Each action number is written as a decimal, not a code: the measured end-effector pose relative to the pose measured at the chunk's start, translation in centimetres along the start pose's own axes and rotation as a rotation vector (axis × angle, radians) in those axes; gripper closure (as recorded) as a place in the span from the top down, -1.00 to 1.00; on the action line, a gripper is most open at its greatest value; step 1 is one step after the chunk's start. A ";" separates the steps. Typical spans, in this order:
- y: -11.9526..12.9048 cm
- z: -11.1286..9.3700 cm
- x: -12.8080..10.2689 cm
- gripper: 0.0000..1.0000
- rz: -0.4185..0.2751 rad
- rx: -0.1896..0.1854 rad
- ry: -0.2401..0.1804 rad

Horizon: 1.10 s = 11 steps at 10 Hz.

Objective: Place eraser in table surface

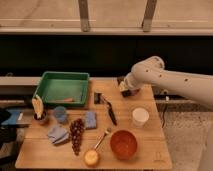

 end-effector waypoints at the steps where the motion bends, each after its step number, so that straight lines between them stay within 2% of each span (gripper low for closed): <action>1: 0.0 0.2 0.0 -1.00 -0.002 0.001 -0.002; 5: 0.0 2.7 1.3 -1.00 0.001 -0.013 0.035; 11: 0.4 8.9 4.2 -1.00 0.019 -0.070 0.181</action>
